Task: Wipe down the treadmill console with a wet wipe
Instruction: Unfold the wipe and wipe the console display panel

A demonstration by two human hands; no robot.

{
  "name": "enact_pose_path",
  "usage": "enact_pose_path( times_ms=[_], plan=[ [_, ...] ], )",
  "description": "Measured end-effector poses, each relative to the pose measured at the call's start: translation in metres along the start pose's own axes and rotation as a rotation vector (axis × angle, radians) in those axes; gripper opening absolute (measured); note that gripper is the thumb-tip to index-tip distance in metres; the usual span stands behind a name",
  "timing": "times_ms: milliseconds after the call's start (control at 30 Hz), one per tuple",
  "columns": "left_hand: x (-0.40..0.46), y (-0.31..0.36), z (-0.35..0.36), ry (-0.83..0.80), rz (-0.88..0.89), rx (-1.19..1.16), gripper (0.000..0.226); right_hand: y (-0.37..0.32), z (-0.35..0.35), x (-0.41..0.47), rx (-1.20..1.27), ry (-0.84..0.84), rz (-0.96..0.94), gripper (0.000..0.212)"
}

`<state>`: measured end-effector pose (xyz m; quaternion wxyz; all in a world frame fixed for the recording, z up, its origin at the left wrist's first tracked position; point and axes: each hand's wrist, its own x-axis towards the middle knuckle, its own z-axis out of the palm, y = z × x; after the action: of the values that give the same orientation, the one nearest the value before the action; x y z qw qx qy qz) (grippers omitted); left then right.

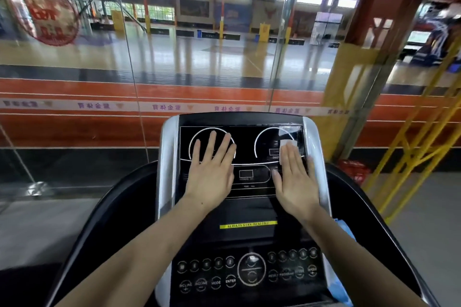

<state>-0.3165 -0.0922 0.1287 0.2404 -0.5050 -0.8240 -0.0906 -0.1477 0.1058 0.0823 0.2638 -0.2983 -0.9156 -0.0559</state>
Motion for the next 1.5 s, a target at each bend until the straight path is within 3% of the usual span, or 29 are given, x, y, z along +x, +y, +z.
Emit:
enact_pose_path(
  times_ms=[267, 600, 1100, 1500],
  plan=[
    [0.010, 0.030, 0.005, -0.007, 0.079, 0.006, 0.061, 0.019, 0.000, -0.025, -0.043, -0.006, 0.043, 0.073],
    [0.001, 0.015, 0.006, 0.012, 0.059, 0.024, 0.061, -0.022, 0.005, -0.028, 0.077, -0.026, 0.121, 0.073],
    [-0.071, -0.087, -0.002, 0.061, -0.184, 0.067, 0.060, -0.152, 0.017, -0.014, 0.113, -0.041, -0.195, 0.070],
    [-0.094, -0.100, -0.002, 0.032, -0.170, 0.094, 0.063, -0.189, 0.020, -0.031, 0.045, -0.105, -0.518, 0.070]
  ],
)
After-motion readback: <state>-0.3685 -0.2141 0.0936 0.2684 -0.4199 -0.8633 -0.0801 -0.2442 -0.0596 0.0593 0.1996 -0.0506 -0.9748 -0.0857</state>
